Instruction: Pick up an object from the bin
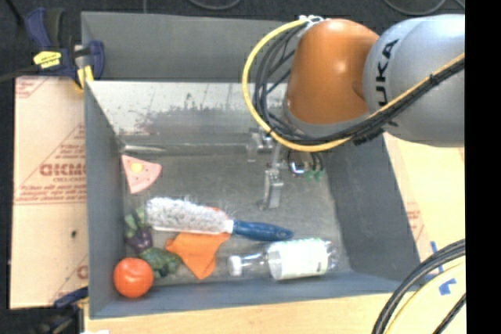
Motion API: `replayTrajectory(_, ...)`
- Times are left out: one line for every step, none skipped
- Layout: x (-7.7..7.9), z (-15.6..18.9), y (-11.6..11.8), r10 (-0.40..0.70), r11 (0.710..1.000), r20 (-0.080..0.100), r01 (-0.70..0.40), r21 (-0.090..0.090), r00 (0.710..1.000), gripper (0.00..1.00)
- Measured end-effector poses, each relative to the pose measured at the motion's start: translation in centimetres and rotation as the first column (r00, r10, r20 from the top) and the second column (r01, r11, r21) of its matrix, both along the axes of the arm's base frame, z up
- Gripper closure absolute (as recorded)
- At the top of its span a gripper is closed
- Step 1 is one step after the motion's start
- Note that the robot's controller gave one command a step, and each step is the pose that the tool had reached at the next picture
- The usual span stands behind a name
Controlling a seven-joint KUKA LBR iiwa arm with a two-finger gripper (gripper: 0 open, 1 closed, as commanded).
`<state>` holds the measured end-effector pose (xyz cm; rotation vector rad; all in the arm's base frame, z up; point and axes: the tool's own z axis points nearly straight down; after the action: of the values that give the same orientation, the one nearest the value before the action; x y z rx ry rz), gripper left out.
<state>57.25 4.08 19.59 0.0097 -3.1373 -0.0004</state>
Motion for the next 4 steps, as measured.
replayTrajectory(0.1, 0.5, 0.0, -0.001, 1.0, 0.008, 0.001, 0.0, 1.0, 0.0)
replayTrajectory(-1.3, -4.7, 3.5, 0.081, 0.997, 0.009, -0.081, -0.001, 0.997, 0.0)
replayTrajectory(-1.8, -7.3, 8.2, 0.253, 0.968, 0.009, -0.253, -0.001, 0.968, 0.0)
replayTrajectory(-2.3, -6.0, 8.6, 0.095, 0.995, 0.013, -0.095, 0.0, 0.995, 0.0)
